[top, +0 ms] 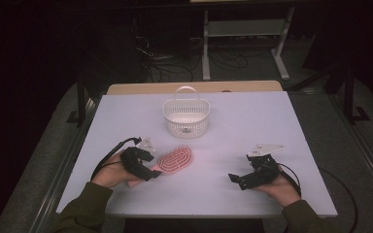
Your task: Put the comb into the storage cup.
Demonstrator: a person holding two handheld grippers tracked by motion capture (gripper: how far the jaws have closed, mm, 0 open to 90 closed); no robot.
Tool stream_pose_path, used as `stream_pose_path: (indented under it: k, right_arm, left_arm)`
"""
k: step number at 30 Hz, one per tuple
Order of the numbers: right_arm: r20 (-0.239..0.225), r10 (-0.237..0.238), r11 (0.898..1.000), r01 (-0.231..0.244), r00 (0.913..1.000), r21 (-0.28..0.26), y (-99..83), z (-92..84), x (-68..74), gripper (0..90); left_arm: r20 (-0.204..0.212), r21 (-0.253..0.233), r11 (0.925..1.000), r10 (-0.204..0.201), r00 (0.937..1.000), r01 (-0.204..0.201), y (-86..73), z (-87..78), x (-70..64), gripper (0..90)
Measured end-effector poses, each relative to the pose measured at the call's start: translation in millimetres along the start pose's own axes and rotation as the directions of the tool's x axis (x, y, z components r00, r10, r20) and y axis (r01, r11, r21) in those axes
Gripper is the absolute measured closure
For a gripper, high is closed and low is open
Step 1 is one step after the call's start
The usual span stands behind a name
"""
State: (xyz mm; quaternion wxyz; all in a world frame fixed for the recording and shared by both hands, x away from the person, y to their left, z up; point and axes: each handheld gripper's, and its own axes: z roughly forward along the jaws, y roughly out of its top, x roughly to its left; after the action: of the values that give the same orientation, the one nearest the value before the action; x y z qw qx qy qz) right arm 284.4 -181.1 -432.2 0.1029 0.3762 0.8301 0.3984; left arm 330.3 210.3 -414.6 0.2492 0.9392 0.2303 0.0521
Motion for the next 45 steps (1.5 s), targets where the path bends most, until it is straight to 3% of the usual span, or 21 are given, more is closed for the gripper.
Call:
stream_pose_path:
  k: [15, 30, 45]
  right_arm:
    - [-0.001, -0.003, 1.000, 0.003, 1.0000, 0.001, 0.0, 0.4, 0.0, 0.0]
    - [-0.002, -0.004, 1.000, 0.004, 1.0000, 0.003, -0.1, 0.8, 0.2, 0.0]
    - [-0.003, -0.004, 1.000, 0.004, 1.0000, 0.006, 0.0, 1.1, 0.6, 0.0]
  left_arm:
    - [0.008, 0.059, 0.9979, 0.025, 0.9996, -0.026, 3.2, 6.8, -2.7, 51.3]
    - [-0.007, 0.104, 0.9940, 0.034, 0.9994, -0.033, 6.2, 13.1, -2.2, 58.5]
    - [-0.005, 0.129, 0.9915, 0.014, 0.9999, -0.013, 10.3, 14.7, -1.4, 66.1]
